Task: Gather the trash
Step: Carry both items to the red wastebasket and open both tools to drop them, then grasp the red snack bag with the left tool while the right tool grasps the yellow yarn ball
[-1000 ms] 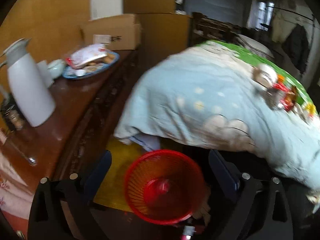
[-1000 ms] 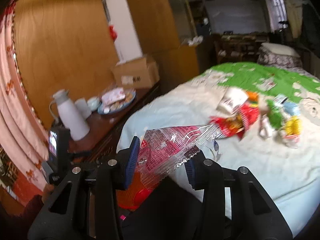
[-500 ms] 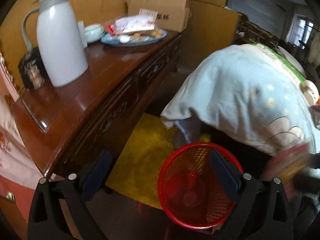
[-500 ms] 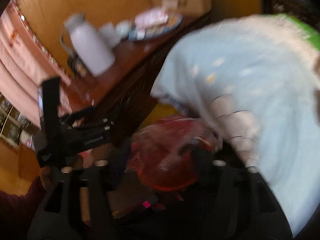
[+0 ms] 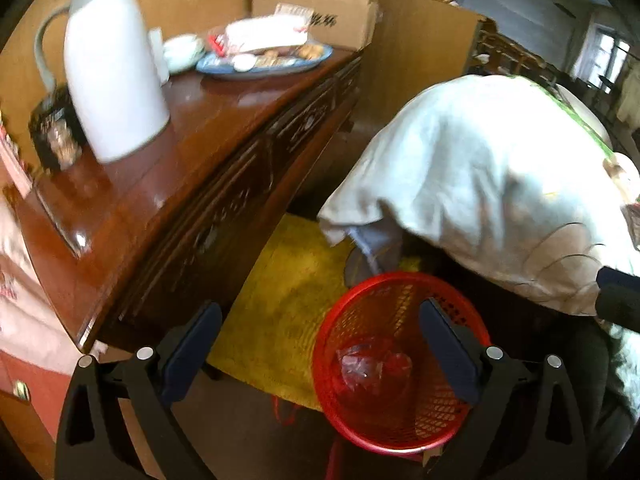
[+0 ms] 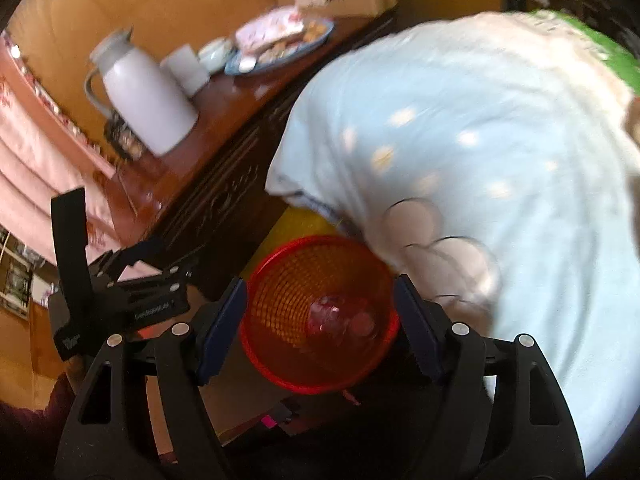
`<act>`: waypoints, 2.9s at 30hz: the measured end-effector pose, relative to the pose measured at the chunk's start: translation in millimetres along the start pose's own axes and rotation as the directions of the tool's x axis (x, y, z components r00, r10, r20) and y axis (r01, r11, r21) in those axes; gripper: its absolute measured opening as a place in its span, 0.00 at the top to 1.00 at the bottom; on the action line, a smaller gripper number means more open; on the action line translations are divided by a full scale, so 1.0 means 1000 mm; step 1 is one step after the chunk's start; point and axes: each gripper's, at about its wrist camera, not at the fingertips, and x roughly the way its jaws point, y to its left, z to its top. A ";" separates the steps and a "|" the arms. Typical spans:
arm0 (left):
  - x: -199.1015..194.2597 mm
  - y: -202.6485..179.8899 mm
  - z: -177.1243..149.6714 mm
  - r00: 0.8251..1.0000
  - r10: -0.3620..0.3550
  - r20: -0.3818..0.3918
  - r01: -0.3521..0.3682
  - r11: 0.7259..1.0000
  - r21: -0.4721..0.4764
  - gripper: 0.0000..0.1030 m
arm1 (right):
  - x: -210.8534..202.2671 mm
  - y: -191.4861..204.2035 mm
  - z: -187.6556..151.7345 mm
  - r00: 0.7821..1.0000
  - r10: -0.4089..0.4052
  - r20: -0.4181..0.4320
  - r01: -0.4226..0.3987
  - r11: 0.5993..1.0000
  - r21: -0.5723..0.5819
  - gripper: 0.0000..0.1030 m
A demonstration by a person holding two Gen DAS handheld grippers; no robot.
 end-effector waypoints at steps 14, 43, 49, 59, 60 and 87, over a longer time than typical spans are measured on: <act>-0.119 -0.134 0.002 0.967 -0.126 0.219 0.054 0.950 0.308 0.06 | -0.181 -0.070 -0.066 0.910 -0.163 0.381 0.112 0.982 0.153 0.17; -0.033 -0.439 0.042 0.928 -0.370 0.053 0.250 0.720 0.648 0.06 | -0.232 -0.297 -0.130 0.747 -0.599 0.289 0.308 0.697 0.647 0.11; 0.000 -0.430 0.049 0.924 -0.382 -0.021 0.314 0.725 0.613 0.04 | -0.236 -0.305 -0.125 0.730 -0.602 0.323 0.289 0.701 0.652 0.11; -0.002 -0.388 0.065 0.910 -0.413 -0.027 0.366 0.773 0.519 0.05 | -0.217 -0.318 -0.116 0.751 -0.574 0.327 0.261 0.713 0.651 0.11; -0.005 -0.386 0.066 0.907 -0.420 -0.024 0.371 0.771 0.517 0.05 | -0.217 -0.317 -0.116 0.749 -0.573 0.332 0.260 0.716 0.648 0.11; -0.005 -0.389 0.056 0.922 -0.383 -0.055 0.360 0.798 0.483 0.06 | -0.220 -0.313 -0.101 0.727 -0.566 0.389 0.227 0.733 0.641 0.12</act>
